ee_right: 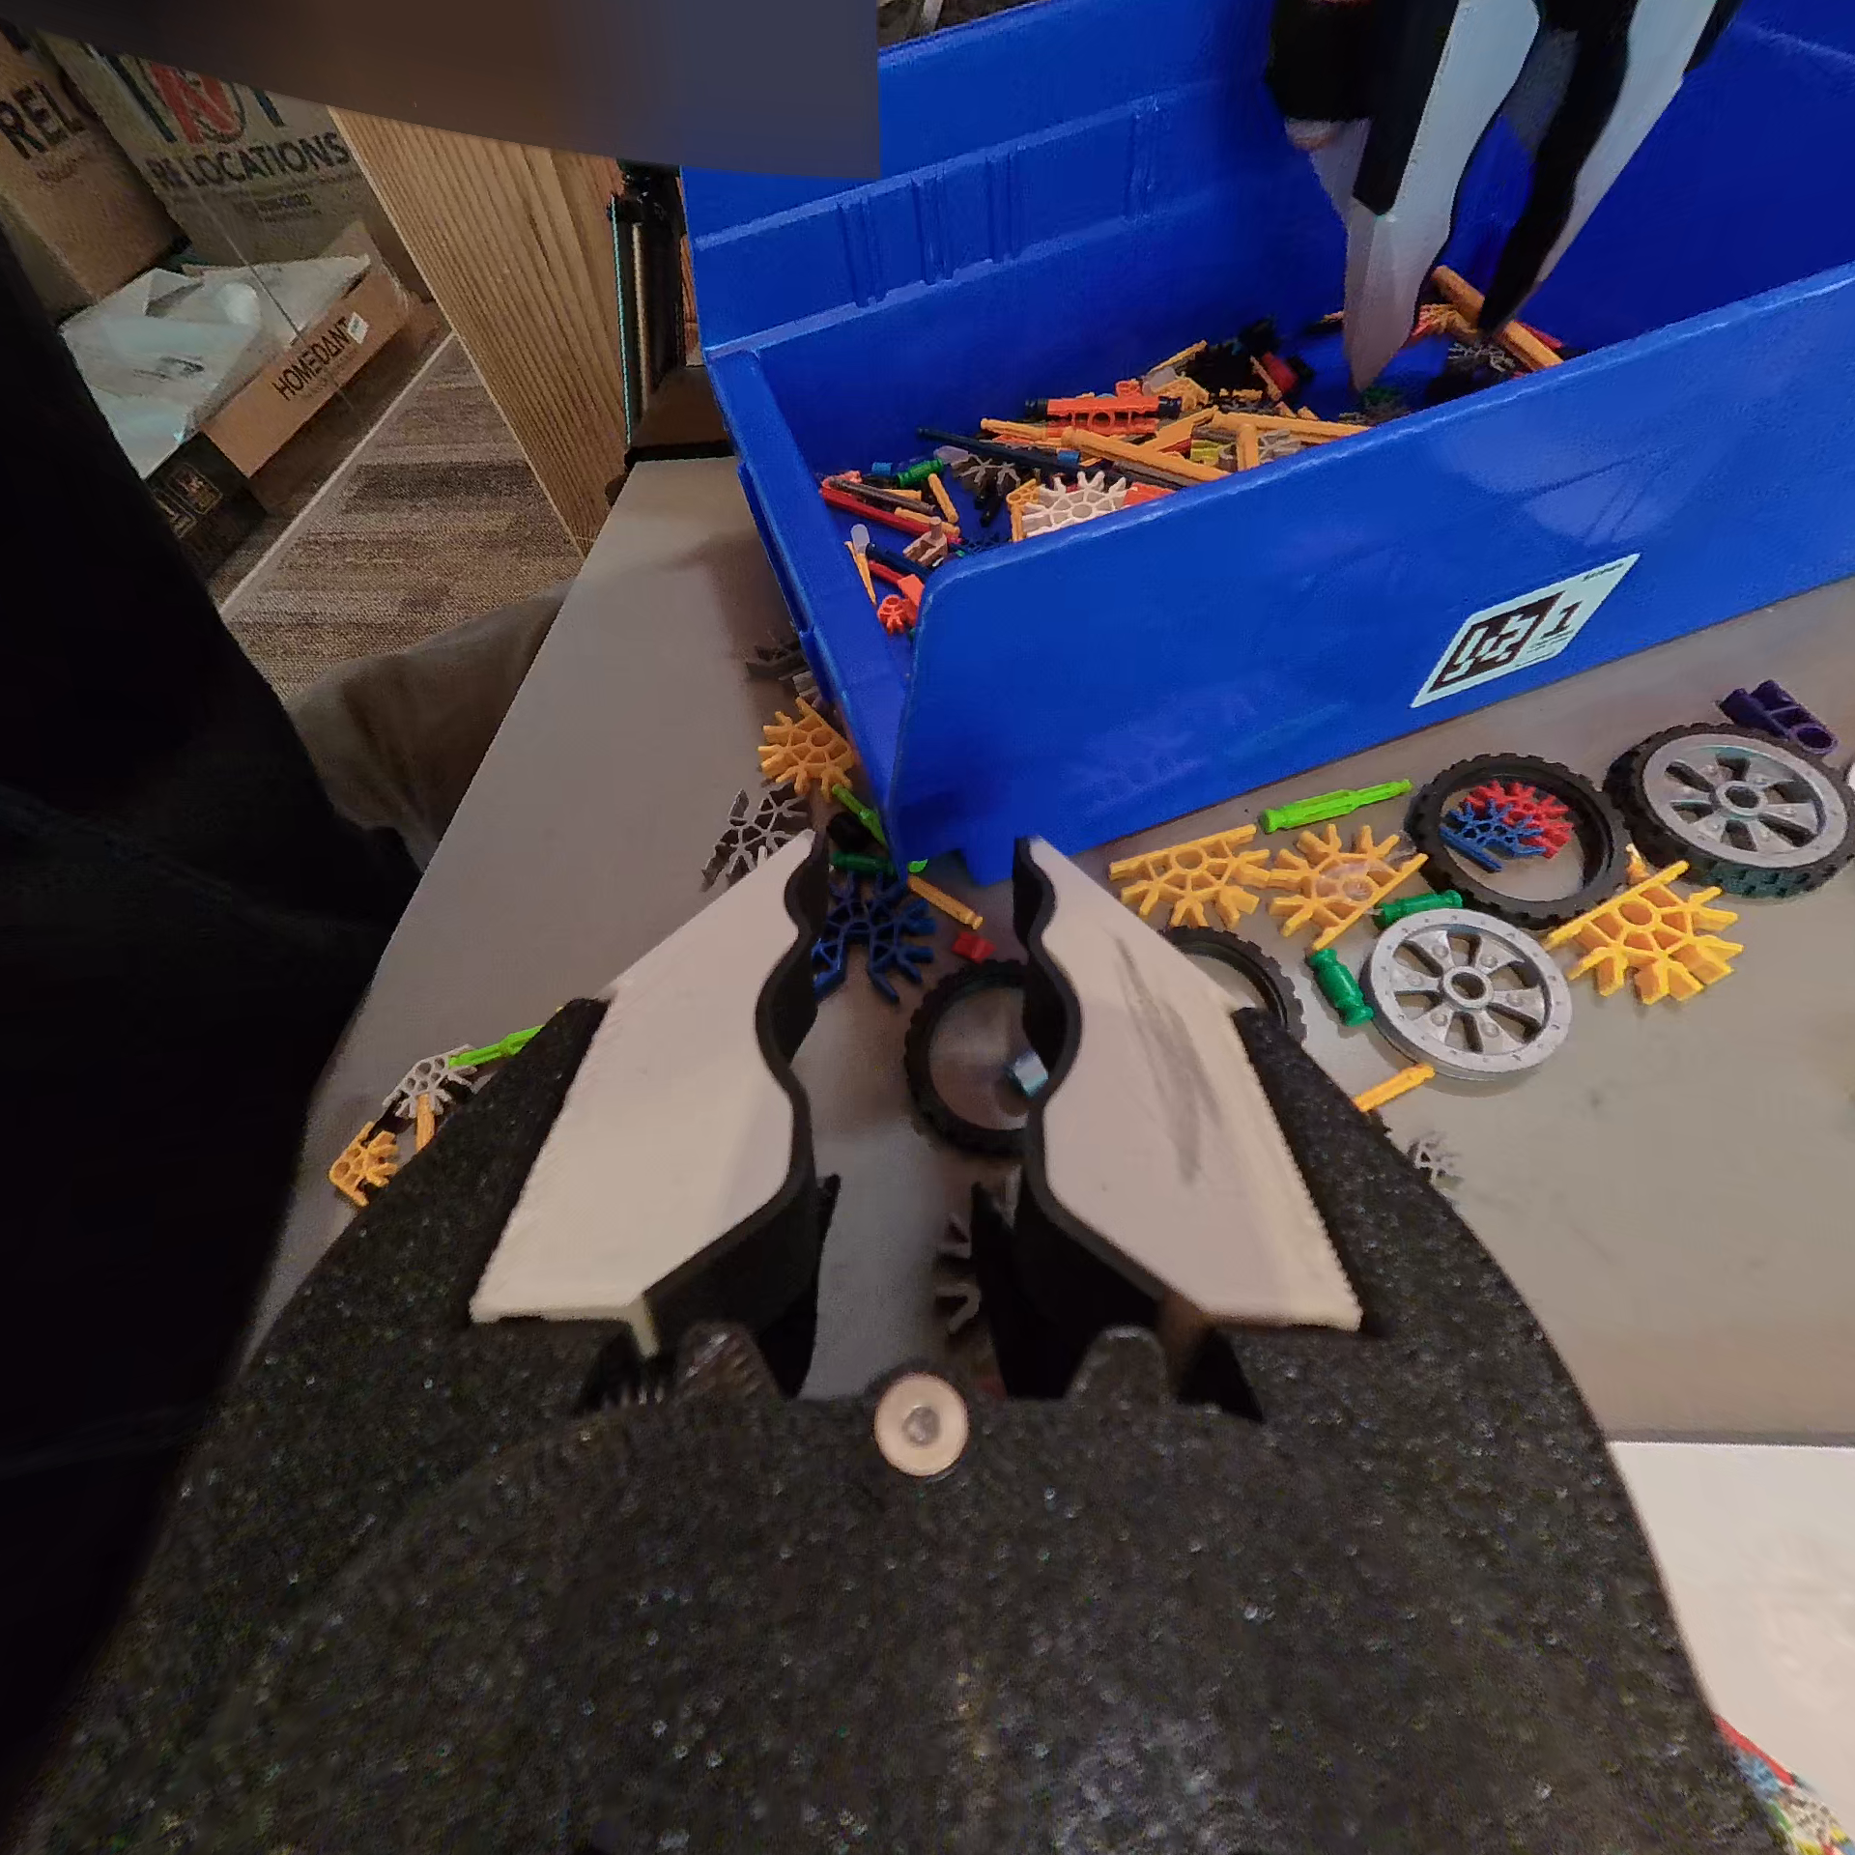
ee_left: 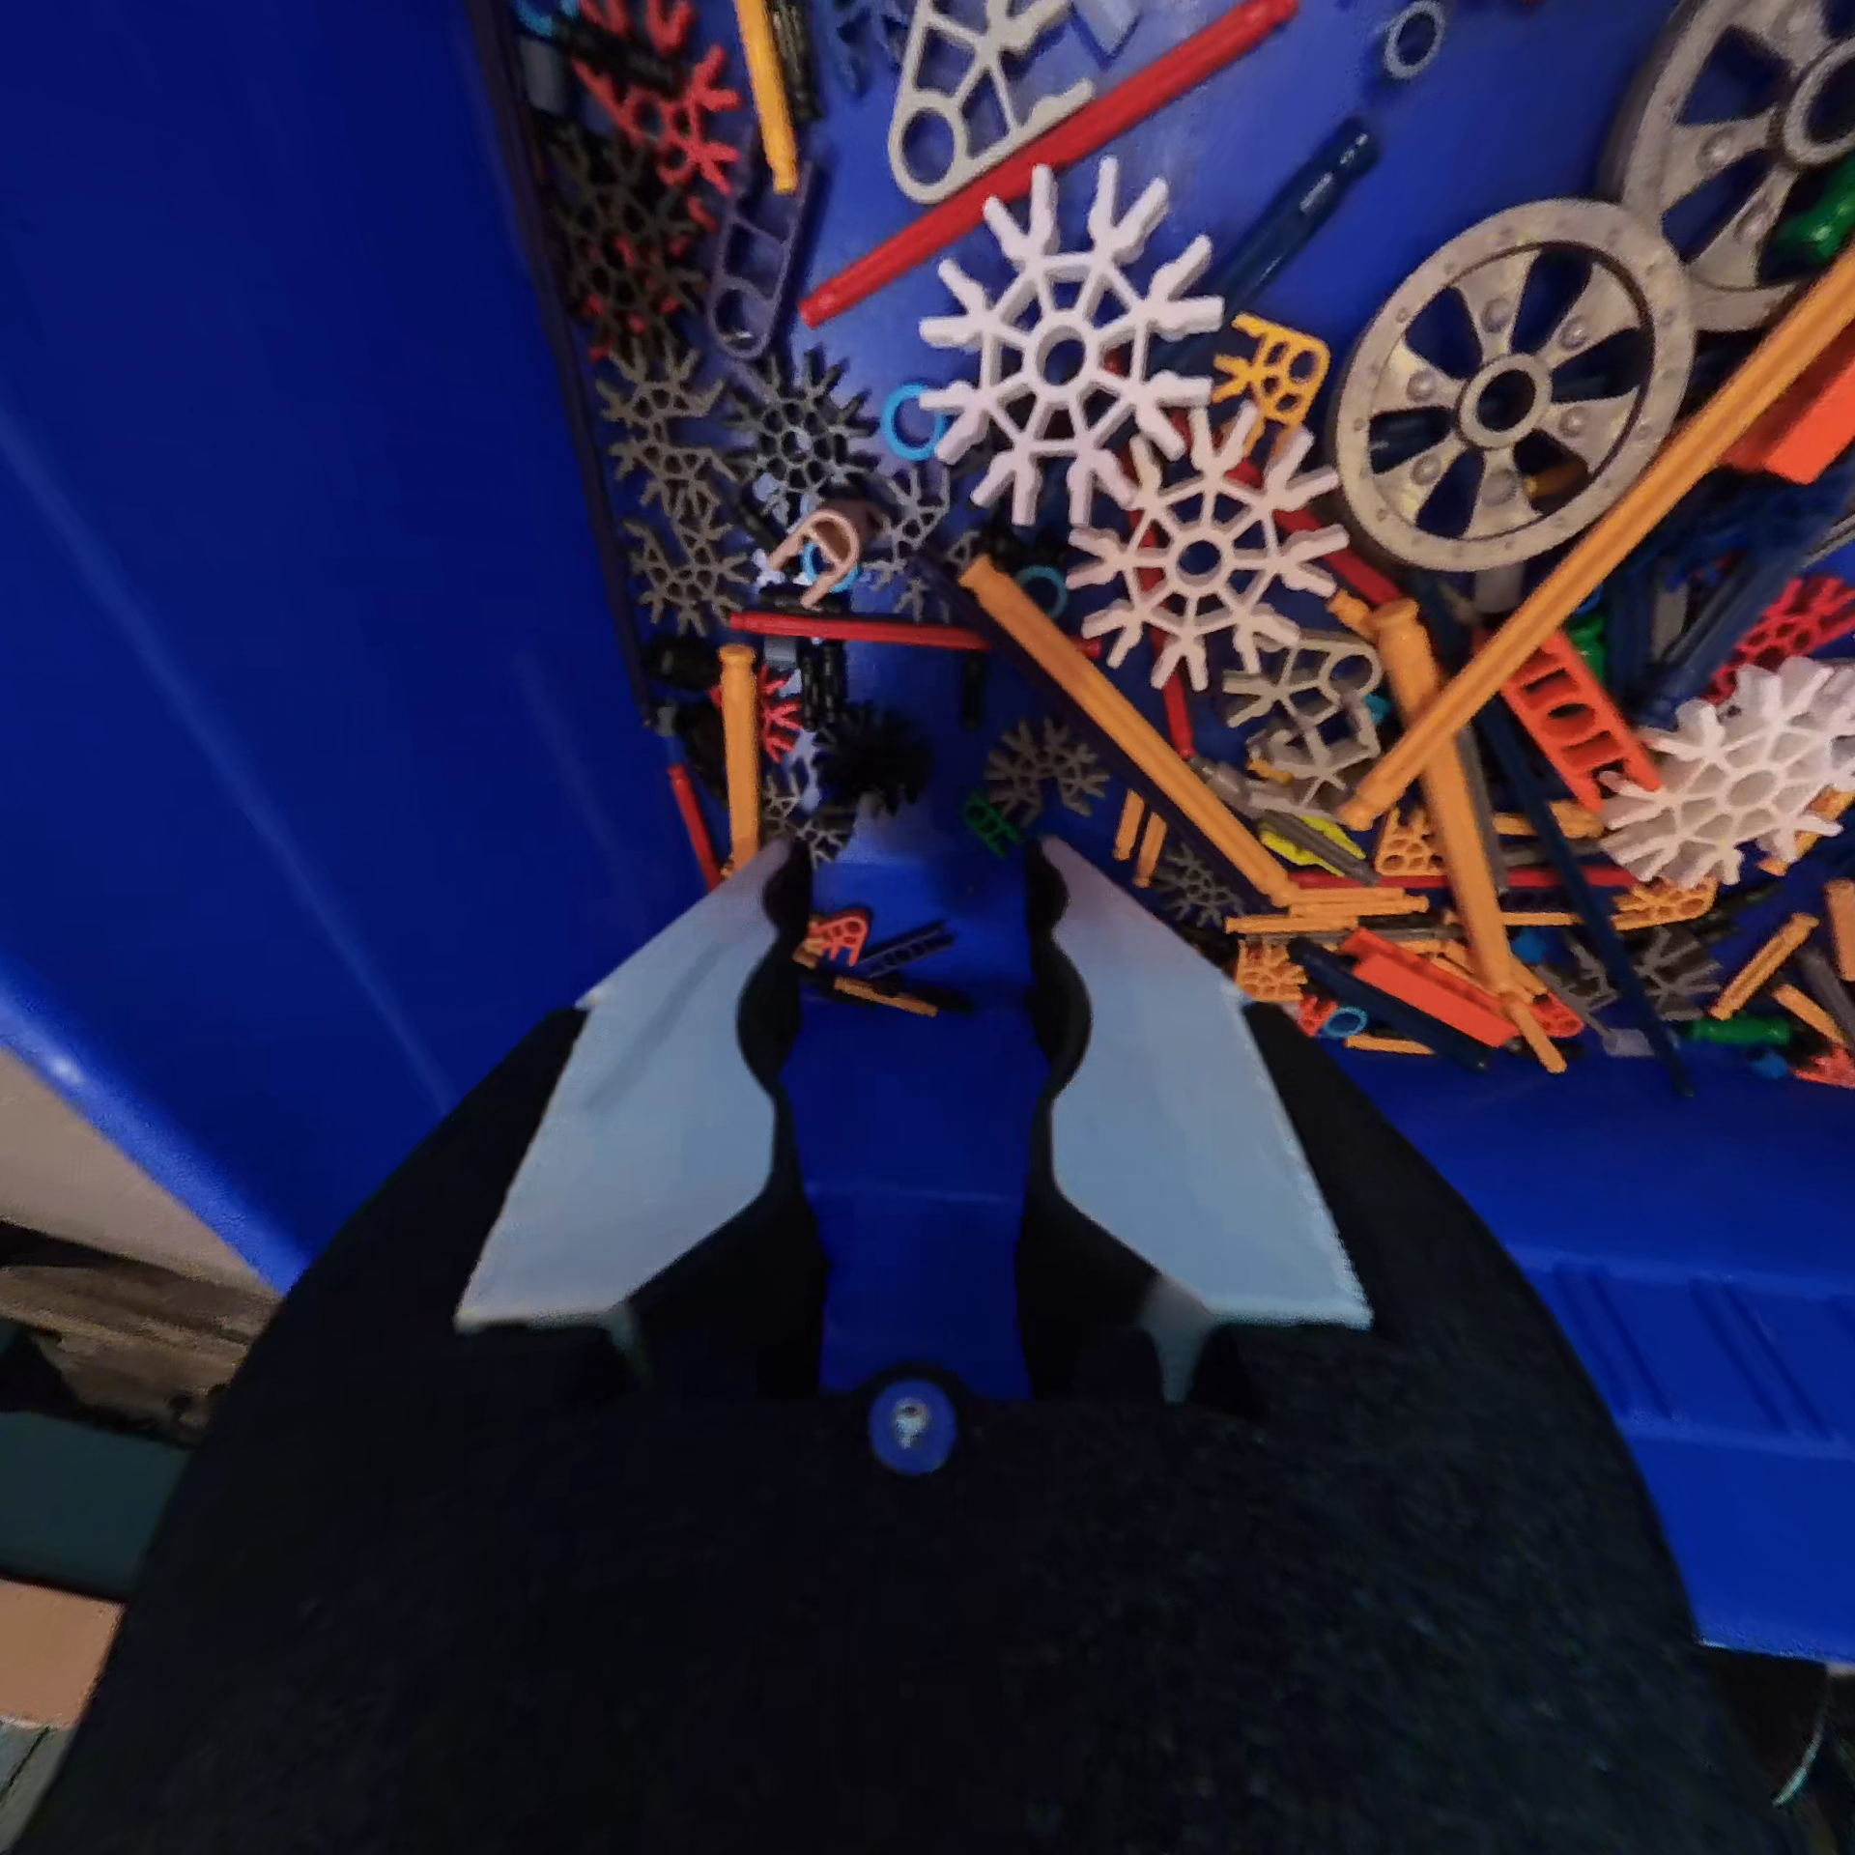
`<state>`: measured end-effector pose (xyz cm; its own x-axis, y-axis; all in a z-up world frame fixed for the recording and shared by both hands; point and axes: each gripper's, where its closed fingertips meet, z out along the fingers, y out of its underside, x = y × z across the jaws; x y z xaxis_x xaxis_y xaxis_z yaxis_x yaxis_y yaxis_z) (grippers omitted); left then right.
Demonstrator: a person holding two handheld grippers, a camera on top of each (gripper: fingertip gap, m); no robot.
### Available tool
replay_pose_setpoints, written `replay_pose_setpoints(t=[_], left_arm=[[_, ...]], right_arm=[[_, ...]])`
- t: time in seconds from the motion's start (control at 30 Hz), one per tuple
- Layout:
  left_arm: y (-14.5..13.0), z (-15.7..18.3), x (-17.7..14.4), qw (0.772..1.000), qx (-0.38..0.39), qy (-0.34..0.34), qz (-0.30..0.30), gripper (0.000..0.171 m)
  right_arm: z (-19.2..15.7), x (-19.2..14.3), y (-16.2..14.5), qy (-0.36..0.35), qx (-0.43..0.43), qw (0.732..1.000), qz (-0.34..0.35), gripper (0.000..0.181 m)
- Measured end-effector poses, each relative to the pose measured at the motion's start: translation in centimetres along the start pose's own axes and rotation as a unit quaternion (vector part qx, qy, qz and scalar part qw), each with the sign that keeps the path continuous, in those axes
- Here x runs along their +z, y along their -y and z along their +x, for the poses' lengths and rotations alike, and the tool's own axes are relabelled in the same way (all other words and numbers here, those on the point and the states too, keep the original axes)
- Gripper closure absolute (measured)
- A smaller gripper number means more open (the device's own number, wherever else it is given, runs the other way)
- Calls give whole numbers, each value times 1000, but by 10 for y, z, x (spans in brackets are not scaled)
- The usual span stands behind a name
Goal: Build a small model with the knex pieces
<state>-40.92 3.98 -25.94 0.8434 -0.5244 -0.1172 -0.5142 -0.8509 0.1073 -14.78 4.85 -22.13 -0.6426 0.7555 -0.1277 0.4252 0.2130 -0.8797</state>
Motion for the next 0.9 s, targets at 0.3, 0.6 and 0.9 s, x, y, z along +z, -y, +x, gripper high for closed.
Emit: replay_pose_setpoints(t=[0.3, 0.6, 0.9], left_arm=[[-3, 7, -2, 1000, 16, 7, -13, 153], [-6, 11, 7, 999, 26, -16, -43, 159], [1, 11, 6, 997, 45, -19, -51, 159]], right_arm=[[0, 1, -1, 0, -1, 1000, -2, 146], [0, 0, 0, 1, 0, 1000, 0, 146], [-1, 0, 0, 1, -1, 1000, -1, 146]])
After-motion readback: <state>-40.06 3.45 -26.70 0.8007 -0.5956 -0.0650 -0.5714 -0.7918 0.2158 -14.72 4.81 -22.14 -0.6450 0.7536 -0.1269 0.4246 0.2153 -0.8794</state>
